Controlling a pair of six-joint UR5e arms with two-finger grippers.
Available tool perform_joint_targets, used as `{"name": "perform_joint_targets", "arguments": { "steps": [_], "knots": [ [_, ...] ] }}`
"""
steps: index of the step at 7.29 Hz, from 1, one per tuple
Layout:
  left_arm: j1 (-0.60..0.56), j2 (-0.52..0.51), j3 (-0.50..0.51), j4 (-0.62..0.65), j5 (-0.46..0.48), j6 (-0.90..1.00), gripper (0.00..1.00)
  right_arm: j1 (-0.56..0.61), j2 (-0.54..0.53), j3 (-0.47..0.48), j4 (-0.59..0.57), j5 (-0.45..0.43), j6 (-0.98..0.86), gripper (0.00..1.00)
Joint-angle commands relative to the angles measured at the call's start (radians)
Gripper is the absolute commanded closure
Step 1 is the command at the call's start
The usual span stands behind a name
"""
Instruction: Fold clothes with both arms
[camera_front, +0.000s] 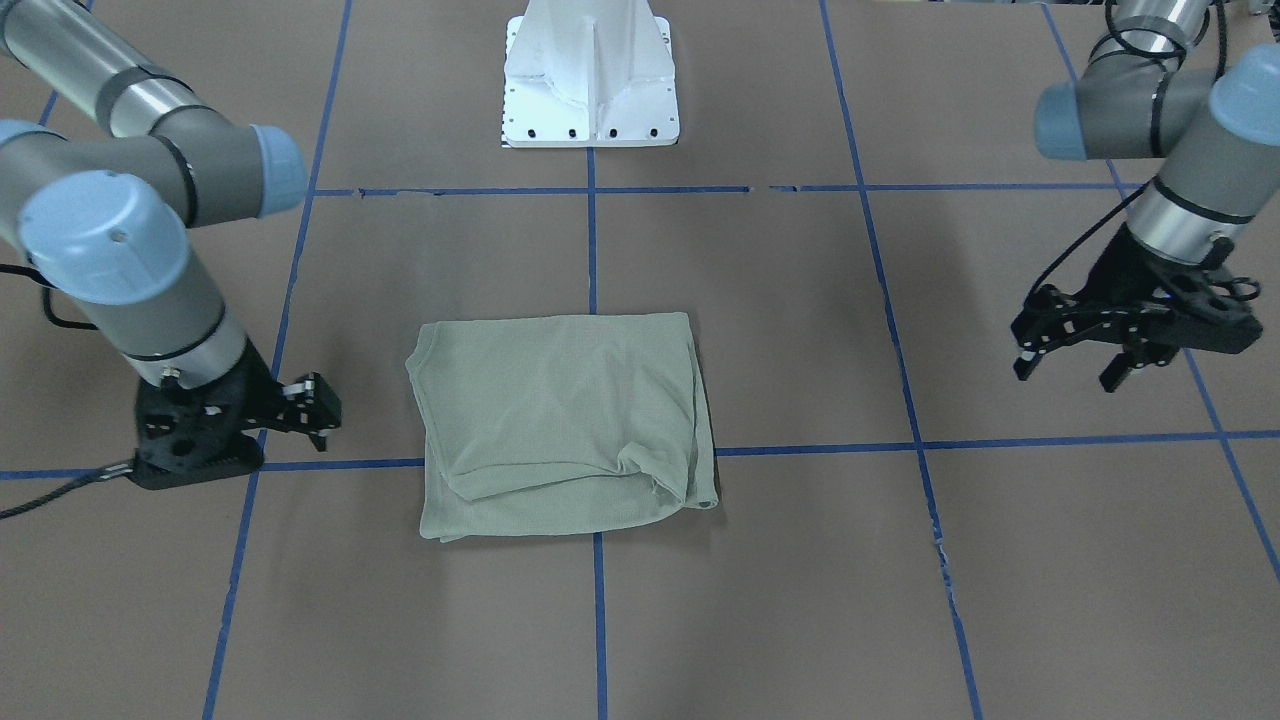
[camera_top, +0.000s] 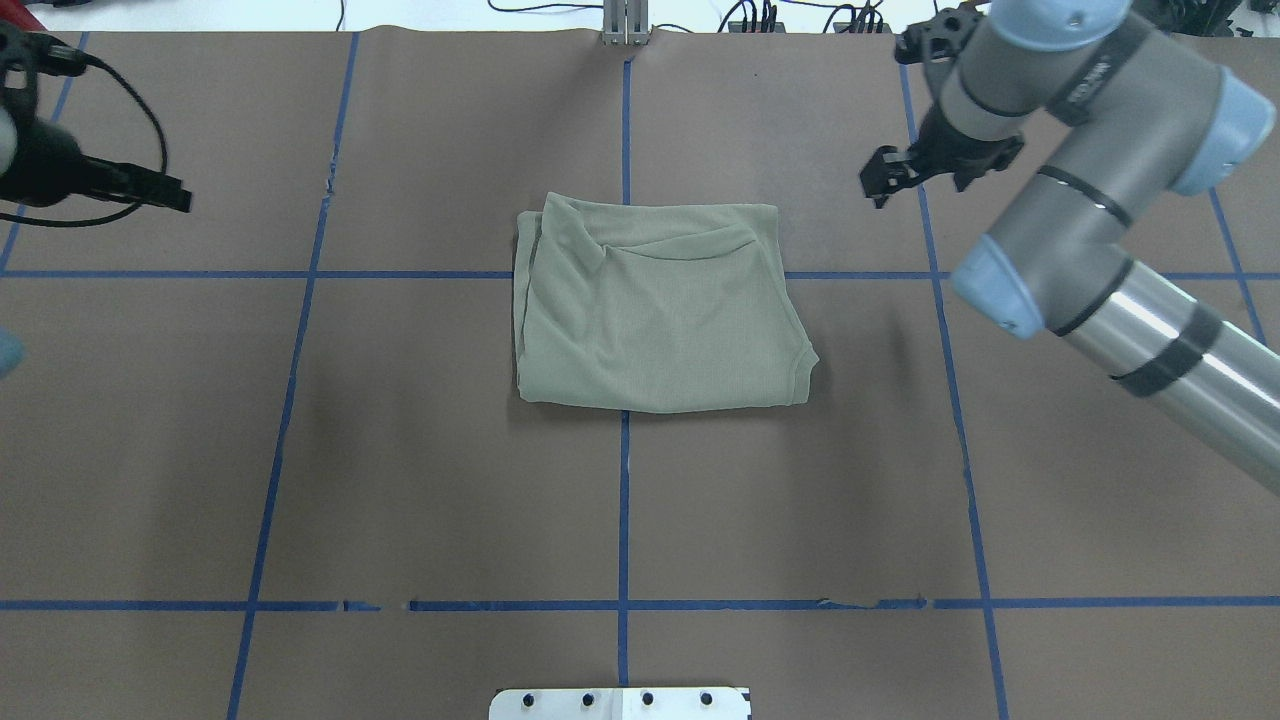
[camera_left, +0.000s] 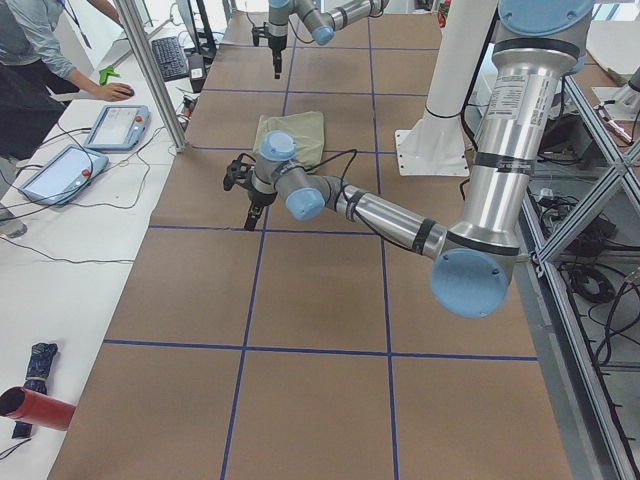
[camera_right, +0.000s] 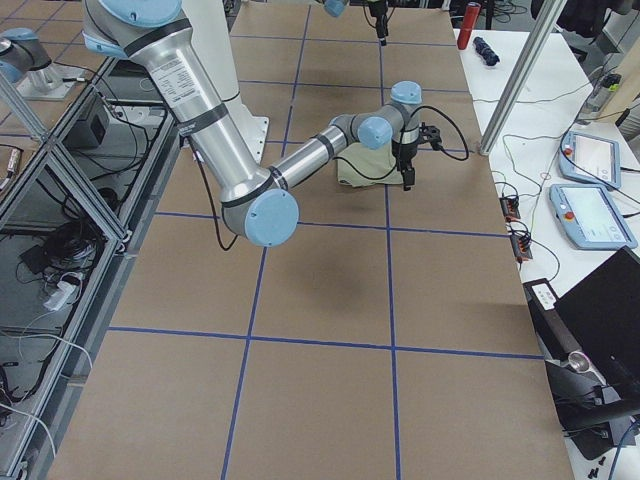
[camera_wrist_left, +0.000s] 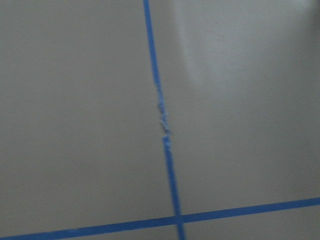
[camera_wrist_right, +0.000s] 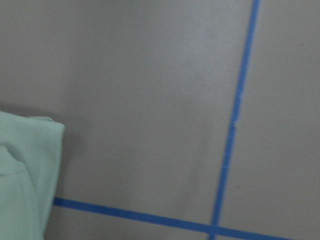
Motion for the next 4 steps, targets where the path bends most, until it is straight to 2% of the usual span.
{"name": "perform_joint_targets", "arguments": {
  "steps": [1, 3, 4],
  "knots": [
    [-0.172, 0.112, 0.04, 0.002, -0.051, 0.399, 0.0, 0.132, -0.243, 0.193, -0.089, 0.091, -0.238, 0.0],
    [-0.299, 0.145, 0.103, 0.038, -0.054, 0.678, 0.0, 0.302, -0.444, 0.26, -0.09, 0.227, -0.489, 0.0],
    [-0.346, 0.145, 0.113, 0.122, -0.056, 0.714, 0.0, 0.36, -0.53, 0.269, -0.089, 0.232, -0.595, 0.0]
  ]
}}
